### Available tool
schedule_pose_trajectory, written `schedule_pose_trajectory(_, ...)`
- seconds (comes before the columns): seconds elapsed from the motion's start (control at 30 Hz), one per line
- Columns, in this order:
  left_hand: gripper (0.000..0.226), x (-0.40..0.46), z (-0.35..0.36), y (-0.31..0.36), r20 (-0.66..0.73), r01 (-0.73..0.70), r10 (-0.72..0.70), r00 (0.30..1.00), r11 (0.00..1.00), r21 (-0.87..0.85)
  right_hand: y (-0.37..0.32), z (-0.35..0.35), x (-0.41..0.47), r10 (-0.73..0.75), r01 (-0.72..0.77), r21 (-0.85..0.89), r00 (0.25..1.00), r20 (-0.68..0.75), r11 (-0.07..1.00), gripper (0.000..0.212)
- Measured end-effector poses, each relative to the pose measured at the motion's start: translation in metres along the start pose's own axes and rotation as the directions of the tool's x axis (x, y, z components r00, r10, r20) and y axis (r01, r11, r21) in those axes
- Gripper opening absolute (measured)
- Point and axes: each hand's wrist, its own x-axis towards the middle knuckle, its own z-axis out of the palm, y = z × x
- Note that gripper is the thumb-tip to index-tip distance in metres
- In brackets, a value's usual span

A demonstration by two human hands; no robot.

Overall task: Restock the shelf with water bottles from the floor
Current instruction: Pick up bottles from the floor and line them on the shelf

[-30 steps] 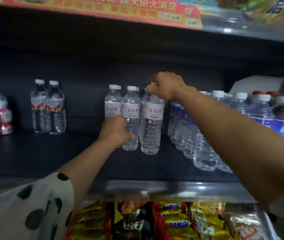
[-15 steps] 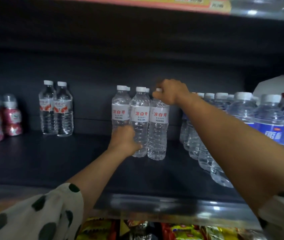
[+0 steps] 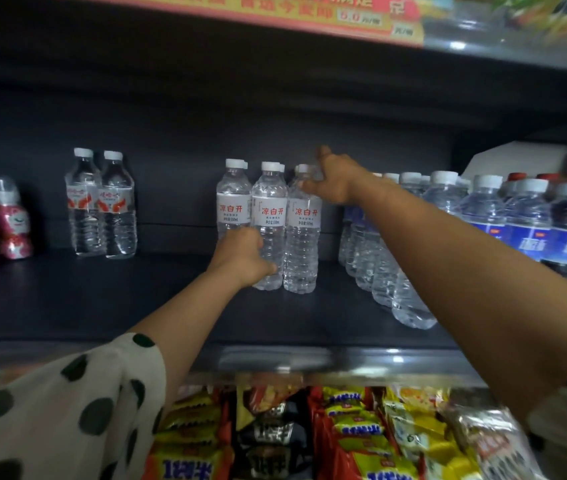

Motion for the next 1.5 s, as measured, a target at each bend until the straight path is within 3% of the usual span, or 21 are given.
schedule_pose_trajectory(0.17, 0.025, -0.043, -0.015, 0.01, -0.036, -0.086, 0.085, 0.996, 0.996, -0.017, -0.017, -0.006, -0.083, -0.031, 0.029, -0.098, 0.999, -0.021, 0.995, 0.055)
schedule_pose_trajectory(0.4, 0.02, -0.158, 0.015, -0.011, 0.087, -0.166, 0.165, 0.983, 0.986, 0.009, -0.043, 0.048, -0.264, -0.064, 0.076, -0.151, 0.995, 0.081, 0.986, 0.031)
schedule_pose_trajectory(0.5, 0.016, -0.212, 0.049, -0.037, 0.213, -0.229, 0.203, 0.956, 0.968, 0.105, -0.044, 0.089, -0.34, -0.016, 0.033, -0.097, 0.985, 0.171, 0.995, 0.034)
schedule_pose_trajectory(0.6, 0.026, -0.258, 0.093, -0.072, 0.401, -0.231, 0.156, 0.903, 0.962, 0.146, -0.036, 0.14, -0.401, 0.046, -0.025, -0.072, 0.952, 0.303, 0.997, 0.035)
schedule_pose_trajectory(0.67, 0.03, -0.285, 0.127, -0.097, 0.504, -0.213, 0.11, 0.857, 0.965, 0.151, -0.025, 0.175, -0.436, 0.057, -0.037, -0.058, 0.913, 0.403, 0.998, 0.037)
schedule_pose_trajectory(0.77, 0.01, -0.325, 0.191, -0.134, 0.625, -0.175, 0.04, 0.78, 0.972, 0.156, -0.002, 0.241, -0.487, 0.065, -0.076, -0.003, 0.839, 0.54, 0.997, 0.034)
schedule_pose_trajectory(0.83, 0.01, -0.355, 0.242, -0.162, 0.685, -0.152, -0.003, 0.729, 0.974, 0.166, 0.016, 0.296, -0.523, 0.104, -0.129, -0.002, 0.788, 0.606, 0.992, 0.032)
schedule_pose_trajectory(1.0, 0.027, -0.425, 0.375, -0.24, 0.771, -0.035, -0.13, 0.623, 0.98, 0.193, 0.056, 0.436, -0.615, 0.207, -0.255, -0.052, 0.634, 0.745, 0.966, 0.046)
schedule_pose_trajectory(1.17, 0.027, -0.491, 0.503, -0.32, 0.832, 0.061, -0.252, 0.493, 0.965, 0.256, 0.087, 0.581, -0.707, 0.262, -0.369, -0.084, 0.465, 0.846, 0.926, 0.047)
schedule_pose_trajectory(1.3, 0.04, -0.538, 0.589, -0.388, 0.824, 0.077, -0.274, 0.496, 0.959, 0.272, 0.104, 0.688, -0.766, 0.311, -0.357, -0.165, 0.403, 0.861, 0.919, 0.048)
schedule_pose_trajectory(1.5, 0.028, -0.587, 0.667, -0.449, 0.794, 0.111, -0.329, 0.51, 0.941, 0.319, 0.12, 0.804, -0.834, 0.337, -0.238, -0.263, 0.368, 0.867, 0.935, 0.061)
